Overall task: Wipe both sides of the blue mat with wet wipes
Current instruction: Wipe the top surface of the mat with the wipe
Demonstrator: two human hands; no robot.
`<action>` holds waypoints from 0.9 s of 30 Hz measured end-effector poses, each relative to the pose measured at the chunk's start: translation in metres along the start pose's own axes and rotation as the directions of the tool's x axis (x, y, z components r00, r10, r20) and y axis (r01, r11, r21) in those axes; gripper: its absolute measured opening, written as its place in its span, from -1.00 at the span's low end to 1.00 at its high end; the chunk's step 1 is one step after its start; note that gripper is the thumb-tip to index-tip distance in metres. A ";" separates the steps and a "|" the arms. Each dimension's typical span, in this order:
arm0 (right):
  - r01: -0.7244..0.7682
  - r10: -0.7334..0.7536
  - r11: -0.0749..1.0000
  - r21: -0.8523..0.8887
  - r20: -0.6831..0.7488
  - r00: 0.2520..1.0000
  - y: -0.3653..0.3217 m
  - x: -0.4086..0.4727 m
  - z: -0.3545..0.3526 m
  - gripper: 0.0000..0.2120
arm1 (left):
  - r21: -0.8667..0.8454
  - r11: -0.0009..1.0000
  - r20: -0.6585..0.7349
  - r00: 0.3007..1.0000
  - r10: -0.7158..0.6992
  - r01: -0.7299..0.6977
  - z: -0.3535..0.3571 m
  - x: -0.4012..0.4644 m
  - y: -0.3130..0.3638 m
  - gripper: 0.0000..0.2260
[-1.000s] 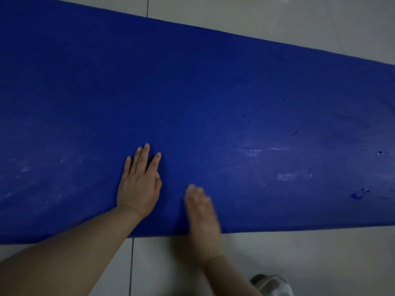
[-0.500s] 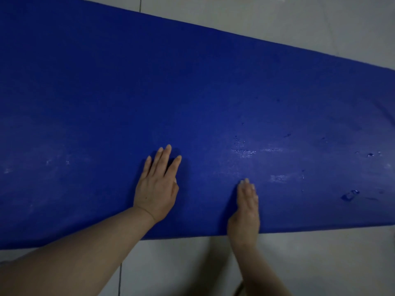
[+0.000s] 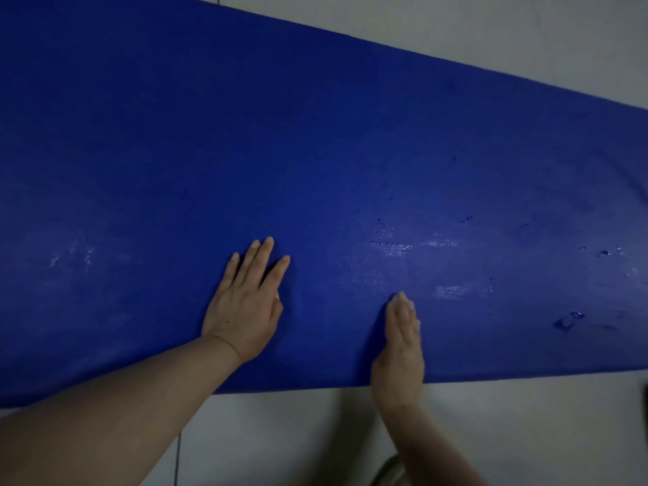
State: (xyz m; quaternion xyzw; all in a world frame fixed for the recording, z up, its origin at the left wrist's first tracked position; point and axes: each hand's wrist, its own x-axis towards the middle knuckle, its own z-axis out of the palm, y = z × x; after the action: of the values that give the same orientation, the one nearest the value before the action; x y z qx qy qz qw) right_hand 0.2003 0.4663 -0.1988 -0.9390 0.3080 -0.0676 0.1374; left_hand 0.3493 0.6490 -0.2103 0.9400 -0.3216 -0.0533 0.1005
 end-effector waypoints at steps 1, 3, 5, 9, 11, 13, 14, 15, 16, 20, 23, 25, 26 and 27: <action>0.111 -0.110 0.994 -0.005 0.027 0.994 -0.011 -0.008 0.005 -0.35 | 0.005 1.000 0.005 1.000 -0.001 0.001 0.000 0.000 0.000 -0.50; 0.335 -0.338 0.941 0.040 0.126 0.933 -0.024 -0.023 0.014 -0.42 | 0.011 1.000 0.017 1.000 -0.005 0.005 -0.001 0.000 0.001 -0.50; 0.398 -0.401 0.916 0.054 0.139 0.905 -0.016 -0.014 0.009 -0.39 | 0.011 1.000 0.022 1.000 -0.011 0.011 -0.003 0.000 0.002 -0.50; -0.009 0.013 0.999 -0.052 0.081 0.997 0.024 0.014 -0.007 -0.19 | -0.005 1.000 0.022 1.000 -0.018 0.018 -0.003 0.000 0.002 -0.50; -0.021 0.024 0.999 -0.050 0.076 0.997 0.006 0.010 -0.007 -0.19 | -0.012 1.000 0.027 0.999 -0.019 0.019 -0.003 0.000 0.003 -0.49; 0.194 -0.189 0.980 -0.045 0.098 0.977 -0.015 -0.008 0.009 -0.25 | -0.017 1.000 0.030 0.999 -0.016 0.016 -0.004 0.000 0.003 -0.49; 0.280 -0.279 0.960 -0.005 0.088 0.956 -0.020 -0.015 0.014 -0.32 | -0.022 1.000 0.025 1.000 -0.010 0.010 -0.005 0.000 0.003 -0.48; 0.332 -0.333 0.943 0.032 0.093 0.938 -0.019 -0.014 0.014 -0.35 | -0.030 1.000 0.019 1.000 -0.002 0.002 -0.006 0.000 0.004 -0.48; 0.321 -0.324 0.946 0.047 0.088 0.942 -0.012 -0.007 0.009 -0.32 | -0.037 0.999 0.011 1.000 0.010 -0.010 -0.007 0.002 0.004 -0.48; -0.129 0.129 0.992 -0.010 0.034 0.991 0.026 0.021 -0.010 -0.22 | -0.078 0.996 -0.028 0.999 0.036 -0.038 -0.010 0.020 0.009 -0.44; 0.043 -0.043 0.999 -0.031 0.027 0.999 -0.010 0.016 -0.001 -0.28 | -0.085 0.996 -0.008 0.999 -0.031 0.030 -0.015 0.042 0.017 -0.46; 0.260 -0.263 0.965 0.046 0.087 0.961 -0.025 0.003 0.013 -0.33 | -0.092 0.993 0.026 0.997 -0.069 0.071 -0.017 0.052 0.023 -0.49; 0.316 -0.322 0.946 0.064 0.125 0.938 -0.023 0.007 0.015 -0.33 | -0.089 0.993 0.051 0.996 -0.078 0.083 -0.017 0.055 0.025 -0.49; 0.313 -0.319 0.948 0.058 0.151 0.936 -0.016 0.017 0.011 -0.33 | -0.079 0.993 0.071 0.994 -0.082 0.088 -0.015 0.057 0.027 -0.48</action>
State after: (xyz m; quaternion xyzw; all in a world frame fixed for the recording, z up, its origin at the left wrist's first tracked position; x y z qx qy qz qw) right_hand 0.2255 0.4711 -0.2038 -0.9763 0.1401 -0.0193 0.1641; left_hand 0.3805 0.5957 -0.1915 0.9455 -0.2821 -0.1027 0.1257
